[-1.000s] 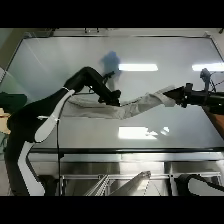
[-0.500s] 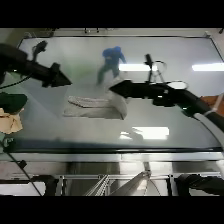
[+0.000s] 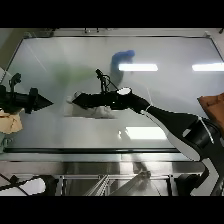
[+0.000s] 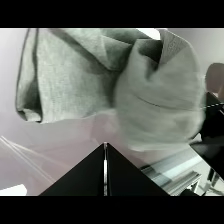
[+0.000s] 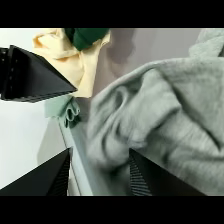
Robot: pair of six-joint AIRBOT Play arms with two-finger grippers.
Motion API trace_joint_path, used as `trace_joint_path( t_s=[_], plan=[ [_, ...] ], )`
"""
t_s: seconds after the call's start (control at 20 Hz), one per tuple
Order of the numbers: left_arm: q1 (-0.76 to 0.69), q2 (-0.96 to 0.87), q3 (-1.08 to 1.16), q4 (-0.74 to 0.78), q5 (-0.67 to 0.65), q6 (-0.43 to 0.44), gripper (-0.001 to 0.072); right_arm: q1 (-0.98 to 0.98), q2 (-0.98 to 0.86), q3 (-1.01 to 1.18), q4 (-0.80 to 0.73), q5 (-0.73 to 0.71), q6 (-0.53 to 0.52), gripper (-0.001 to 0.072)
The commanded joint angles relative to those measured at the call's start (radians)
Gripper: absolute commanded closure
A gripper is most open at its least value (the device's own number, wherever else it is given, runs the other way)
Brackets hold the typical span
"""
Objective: Fold the shirts.
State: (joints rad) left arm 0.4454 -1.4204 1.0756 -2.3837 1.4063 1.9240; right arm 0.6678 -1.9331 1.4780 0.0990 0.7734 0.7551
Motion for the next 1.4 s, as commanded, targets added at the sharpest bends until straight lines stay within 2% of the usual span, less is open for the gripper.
trace_joint_path(
  t_s=[0.0, 0.1, 0.25, 0.3, 0.35, 0.45, 0.55, 0.6, 0.65, 0.7, 0.85, 1.1, 1.35],
  plan=[
    [-0.008, 0.005, -0.031, -0.002, -0.029, 0.013, 0.0692, 0.001, -0.011, 0.027, -0.011, 0.036, 0.001, 0.0286],
    [-0.038, 0.005, -0.031, -0.003, -0.029, 0.013, 0.0692, -0.013, 0.004, 0.032, -0.054, 0.056, 0.010, 0.0287],
    [-0.074, 0.005, -0.027, -0.002, -0.028, 0.013, 0.0692, -0.063, 0.049, 0.032, -0.171, 0.113, 0.096, 0.0307],
    [-0.082, 0.005, -0.016, -0.002, -0.023, 0.013, 0.0692, -0.095, 0.076, 0.032, -0.269, 0.148, 0.158, 0.0306],
    [-0.083, 0.005, 0.002, -0.002, -0.010, 0.013, 0.0692, -0.134, 0.106, 0.032, -0.414, 0.183, 0.262, 0.0306],
    [-0.082, 0.005, 0.042, -0.001, 0.018, 0.013, 0.0692, -0.232, 0.177, 0.026, -0.795, 0.277, 0.519, 0.0306],
    [-0.067, 0.005, 0.073, -0.001, 0.035, 0.013, 0.0692, -0.317, 0.228, 0.001, -1.055, 0.341, 0.687, 0.0299],
    [-0.065, 0.005, 0.083, 0.000, 0.043, 0.013, 0.0692, -0.358, 0.246, -0.031, -1.110, 0.360, 0.729, 0.0232],
    [-0.062, 0.005, 0.093, 0.003, 0.046, 0.013, 0.0691, -0.395, 0.256, -0.071, -1.101, 0.372, 0.744, 0.0115],
    [-0.058, 0.005, 0.101, 0.000, 0.046, 0.012, 0.0691, -0.415, 0.256, -0.109, -1.067, 0.372, 0.743, 0.0097],
    [-0.058, 0.005, 0.114, -0.001, 0.043, 0.005, 0.0691, -0.420, 0.241, -0.212, -0.944, 0.293, 0.694, 0.0099],
    [-0.058, 0.005, 0.113, -0.001, 0.044, 0.005, 0.0691, -0.392, 0.139, -0.221, -0.654, 0.245, 0.575, 0.0101],
    [-0.058, 0.005, 0.113, 0.000, 0.044, 0.006, 0.0691, -0.329, 0.067, -0.219, -0.544, 0.218, 0.575, 0.0103]
  ],
)
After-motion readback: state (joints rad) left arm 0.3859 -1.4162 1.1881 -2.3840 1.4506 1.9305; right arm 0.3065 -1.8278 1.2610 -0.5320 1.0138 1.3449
